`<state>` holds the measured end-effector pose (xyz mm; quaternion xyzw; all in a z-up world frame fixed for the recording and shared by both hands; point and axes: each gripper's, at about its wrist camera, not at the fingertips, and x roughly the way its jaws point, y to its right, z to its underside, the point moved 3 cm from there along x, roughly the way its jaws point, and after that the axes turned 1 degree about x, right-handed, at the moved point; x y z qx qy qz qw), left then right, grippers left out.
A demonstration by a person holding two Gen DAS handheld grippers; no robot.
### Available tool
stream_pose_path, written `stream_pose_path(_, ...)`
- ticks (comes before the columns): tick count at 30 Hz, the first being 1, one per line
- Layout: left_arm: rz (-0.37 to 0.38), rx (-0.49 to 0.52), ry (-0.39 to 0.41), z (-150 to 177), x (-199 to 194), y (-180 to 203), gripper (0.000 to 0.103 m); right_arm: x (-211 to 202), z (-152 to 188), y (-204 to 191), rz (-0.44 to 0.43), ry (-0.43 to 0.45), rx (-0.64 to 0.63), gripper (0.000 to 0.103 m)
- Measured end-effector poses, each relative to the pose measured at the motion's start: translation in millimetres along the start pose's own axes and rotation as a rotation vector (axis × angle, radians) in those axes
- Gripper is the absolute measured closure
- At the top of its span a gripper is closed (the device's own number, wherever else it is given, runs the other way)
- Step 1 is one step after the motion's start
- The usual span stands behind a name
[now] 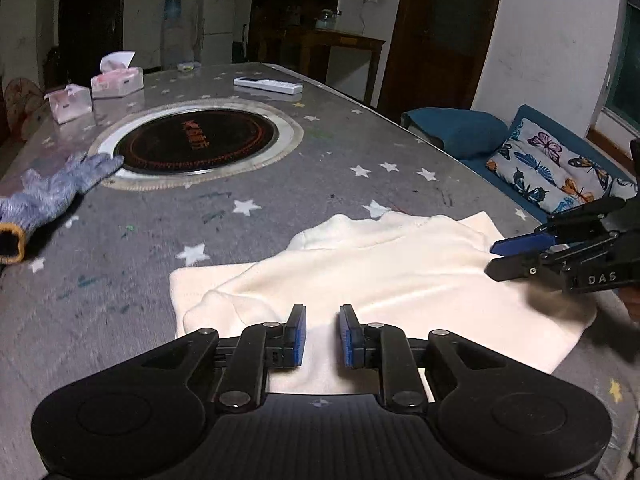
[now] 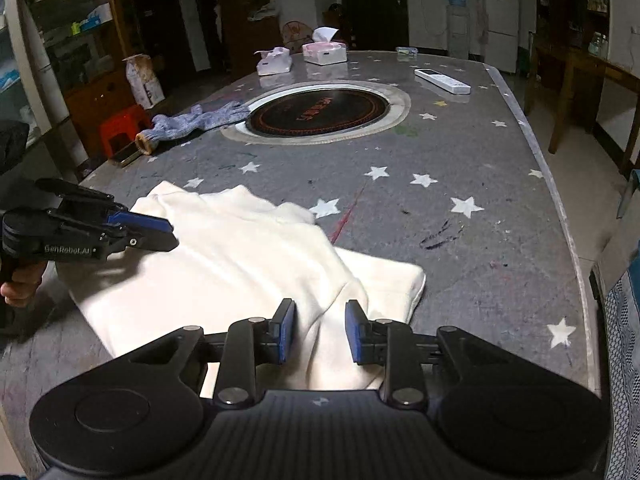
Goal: Fold clothes
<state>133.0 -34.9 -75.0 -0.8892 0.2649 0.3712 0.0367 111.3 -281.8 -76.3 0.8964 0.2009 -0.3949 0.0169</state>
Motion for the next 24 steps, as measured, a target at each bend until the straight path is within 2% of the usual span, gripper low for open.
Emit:
stream_pose_path(6,0.019,-0.012,-0.016,18.2,-18.2,12.9,0.082,-14.7,10.7,-6.5,-0.015,-0.02,-0.007,0.077)
stream_pose_path(15,-0.014,-0.004,-0.033,22.2,-24.5,22.6,0.082,-41.1,13.1,1.5,-0.008,0.021,0.039,0.077)
stream_pose_path(24,-0.036,0.007,-0.04,21.5,-23.4,26.1,0.082,-30.9,19.3,10.1,-0.009,0.014,0.057,0.077)
